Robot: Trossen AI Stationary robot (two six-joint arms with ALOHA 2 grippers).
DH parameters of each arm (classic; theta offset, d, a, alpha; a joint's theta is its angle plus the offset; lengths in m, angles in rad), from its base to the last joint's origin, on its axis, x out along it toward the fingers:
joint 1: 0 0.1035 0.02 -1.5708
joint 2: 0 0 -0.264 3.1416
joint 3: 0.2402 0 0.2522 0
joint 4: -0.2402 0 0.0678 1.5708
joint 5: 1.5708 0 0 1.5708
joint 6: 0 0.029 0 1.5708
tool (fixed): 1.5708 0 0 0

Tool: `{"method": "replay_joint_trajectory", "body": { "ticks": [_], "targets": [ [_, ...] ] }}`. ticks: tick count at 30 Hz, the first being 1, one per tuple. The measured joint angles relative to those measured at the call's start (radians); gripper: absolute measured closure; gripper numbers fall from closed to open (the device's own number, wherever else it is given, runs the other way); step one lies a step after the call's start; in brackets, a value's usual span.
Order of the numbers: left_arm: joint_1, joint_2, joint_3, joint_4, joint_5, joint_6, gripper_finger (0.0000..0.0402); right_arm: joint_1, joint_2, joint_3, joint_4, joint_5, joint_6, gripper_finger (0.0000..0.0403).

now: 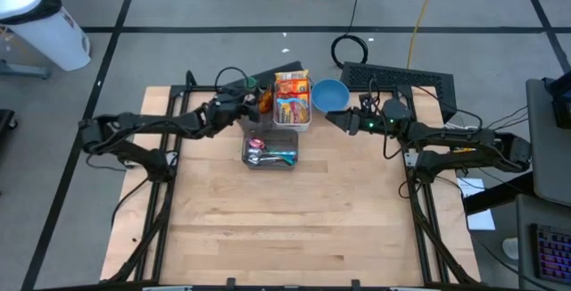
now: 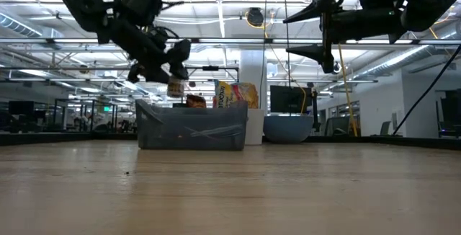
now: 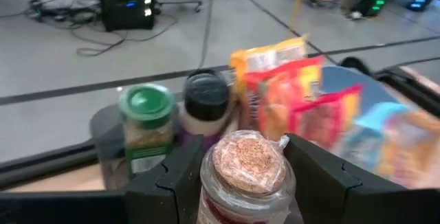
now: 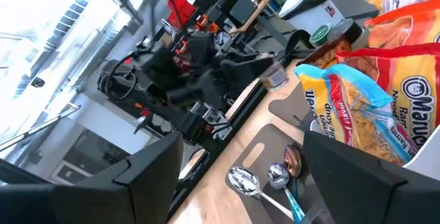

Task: Pick & Place Food Item
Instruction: Put the brown seasoning bottle into the top black bin

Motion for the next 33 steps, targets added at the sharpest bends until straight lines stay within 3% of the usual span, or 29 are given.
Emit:
{"method": "replay_joint_trajectory", "body": {
  "ticks": [15,33],
  "targets": [
    [0.043,0.155,0.0,0.033,-0.096,-0.091,0.0219,0.0,0.0,0.0,-0.036,0.025,-0.021,0.011],
    [0.063,0.317,0.002,0.19,-0.104,-0.122,0.0219,0.0,0.0,0.0,-0.065,0.025,-0.027,0.011]
  ]
}}
